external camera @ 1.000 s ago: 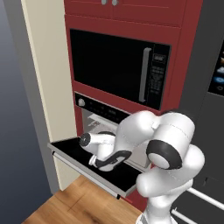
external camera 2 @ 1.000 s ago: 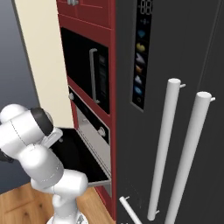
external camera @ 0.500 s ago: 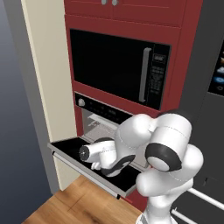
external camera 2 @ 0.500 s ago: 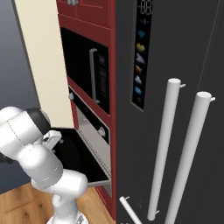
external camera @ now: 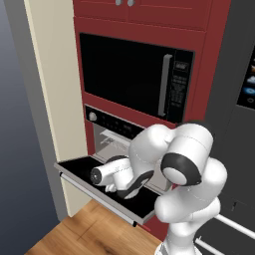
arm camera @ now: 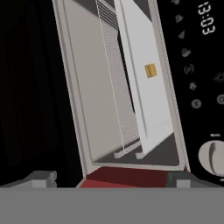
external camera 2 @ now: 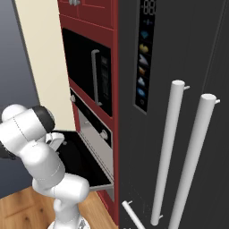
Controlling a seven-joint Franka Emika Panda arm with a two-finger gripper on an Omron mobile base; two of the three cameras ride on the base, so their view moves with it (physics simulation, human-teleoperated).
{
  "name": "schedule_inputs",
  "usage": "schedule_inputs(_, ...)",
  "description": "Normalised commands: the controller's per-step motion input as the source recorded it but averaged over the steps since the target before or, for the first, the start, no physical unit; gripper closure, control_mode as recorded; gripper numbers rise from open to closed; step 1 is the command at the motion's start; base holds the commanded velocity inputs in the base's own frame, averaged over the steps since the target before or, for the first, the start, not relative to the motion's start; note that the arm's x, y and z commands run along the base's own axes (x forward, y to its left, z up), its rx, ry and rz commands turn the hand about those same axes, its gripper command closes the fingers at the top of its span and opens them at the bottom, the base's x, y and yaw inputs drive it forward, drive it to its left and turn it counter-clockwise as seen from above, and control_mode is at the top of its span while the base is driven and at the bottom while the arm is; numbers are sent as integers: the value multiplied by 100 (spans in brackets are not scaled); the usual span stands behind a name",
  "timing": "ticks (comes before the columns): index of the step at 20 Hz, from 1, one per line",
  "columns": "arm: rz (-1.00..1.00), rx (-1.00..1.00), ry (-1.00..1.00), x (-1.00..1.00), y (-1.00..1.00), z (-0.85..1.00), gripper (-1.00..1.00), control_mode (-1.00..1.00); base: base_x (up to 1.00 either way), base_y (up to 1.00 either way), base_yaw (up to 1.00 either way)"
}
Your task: Take the baked cake out of the oven and place it on the plate for cooling. Then close the oven door.
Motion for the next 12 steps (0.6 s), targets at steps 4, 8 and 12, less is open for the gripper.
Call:
schedule_inputs(4, 0, -2, 0, 36, -23, 0, -100, -100, 0, 0, 0)
schedule_inputs(8, 0, -6, -2, 41, -27, 0, -100, -100, 0, 0, 0)
schedule_inputs(12, 0, -12, -10, 23, -28, 0, -100, -100, 0, 0, 0)
